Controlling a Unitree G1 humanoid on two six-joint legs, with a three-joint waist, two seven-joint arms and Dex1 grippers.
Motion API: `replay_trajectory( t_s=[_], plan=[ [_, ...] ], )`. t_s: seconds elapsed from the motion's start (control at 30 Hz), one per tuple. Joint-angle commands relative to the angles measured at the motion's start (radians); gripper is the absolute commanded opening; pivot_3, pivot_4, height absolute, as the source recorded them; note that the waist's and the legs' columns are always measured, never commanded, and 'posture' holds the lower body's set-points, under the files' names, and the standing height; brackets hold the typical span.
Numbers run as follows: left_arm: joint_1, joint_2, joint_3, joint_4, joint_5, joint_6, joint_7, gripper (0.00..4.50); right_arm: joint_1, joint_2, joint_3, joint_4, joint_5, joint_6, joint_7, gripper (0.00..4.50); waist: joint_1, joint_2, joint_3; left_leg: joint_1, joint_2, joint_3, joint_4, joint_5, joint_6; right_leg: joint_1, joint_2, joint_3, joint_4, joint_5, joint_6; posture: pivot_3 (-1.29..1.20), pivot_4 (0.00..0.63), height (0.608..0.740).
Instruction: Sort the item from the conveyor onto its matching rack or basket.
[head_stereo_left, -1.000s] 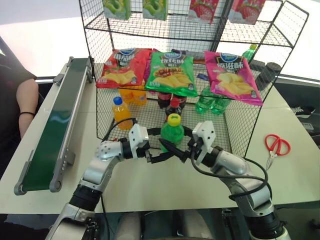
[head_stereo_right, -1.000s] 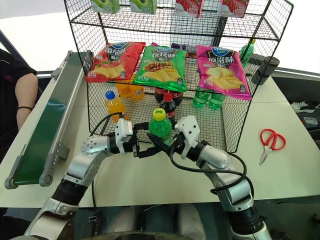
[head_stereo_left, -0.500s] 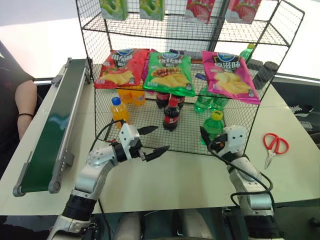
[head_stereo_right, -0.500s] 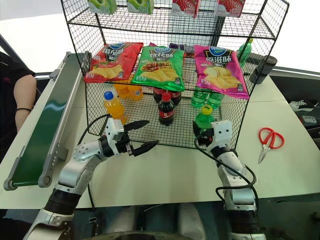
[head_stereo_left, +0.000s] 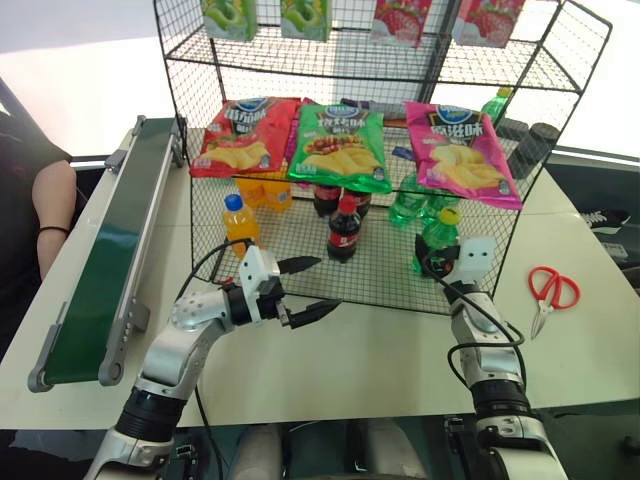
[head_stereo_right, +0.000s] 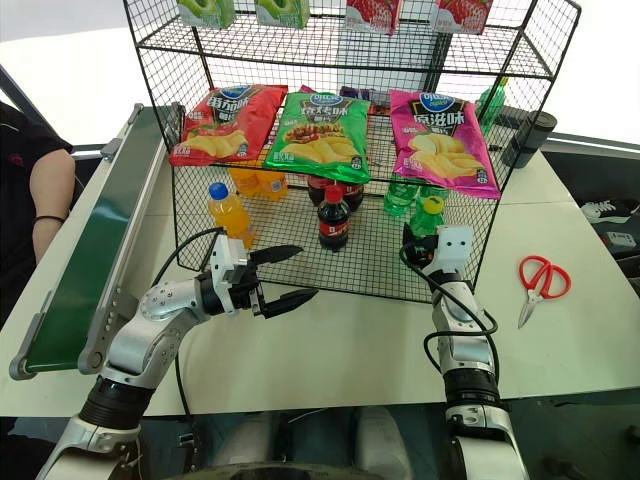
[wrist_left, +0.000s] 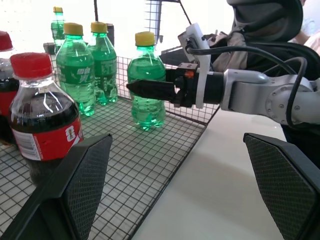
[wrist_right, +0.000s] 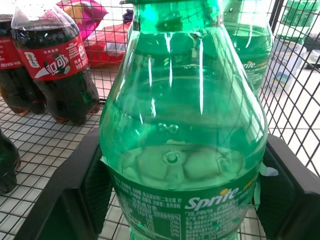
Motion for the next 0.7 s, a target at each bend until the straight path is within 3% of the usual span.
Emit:
replay_trajectory(
  t_s=[0.03,0.1,0.3,0.7],
  plan=[
    [-0.018,0.001,0.001,-0.03,-0.004,-0.013,-0.003,4.5,-0.024,0.004,-0.021,-0.015,0.024,-0.035,0.011,3.62,0.0,0.0,0.0,0.0,0.0,0.0,0.0,0.0,0.0,0.0,0.0,0.0,0.0,0.0,0.0,0.0,0.15,0.74],
    [-0.019,0.0,0.0,-0.03,-0.003,-0.014,-0.003,4.5,-0.017,0.004,-0.02,-0.025,0.021,-0.037,0.01,4.48,0.0,0.0,0.0,0.0,0.0,0.0,0.0,0.0,0.0,0.0,0.0,0.0,0.0,0.0,0.0,0.0,0.15,0.74],
    [-0.017,-0.003,-0.003,-0.032,0.003,-0.013,0.003,4.5,0.039,-0.002,-0.008,-0.121,-0.005,-0.041,-0.014,4.48,0.001,0.001,-0.001,0.0,0.0,0.0,0.0,0.0,0.0,0.0,0.0,0.0,0.0,0.0,0.0,0.0,0.15,0.74],
    [-0.022,0.003,0.053,0.056,0.053,-0.061,0.085,4.5,0.287,-0.073,0.055,-0.57,-0.055,0.066,0.043,4.48,0.003,0.003,-0.002,0.001,0.0,0.0,0.0,0.0,0.0,0.001,0.0,0.0,-0.001,0.0,0.0,0.0,0.15,0.74]
  ],
)
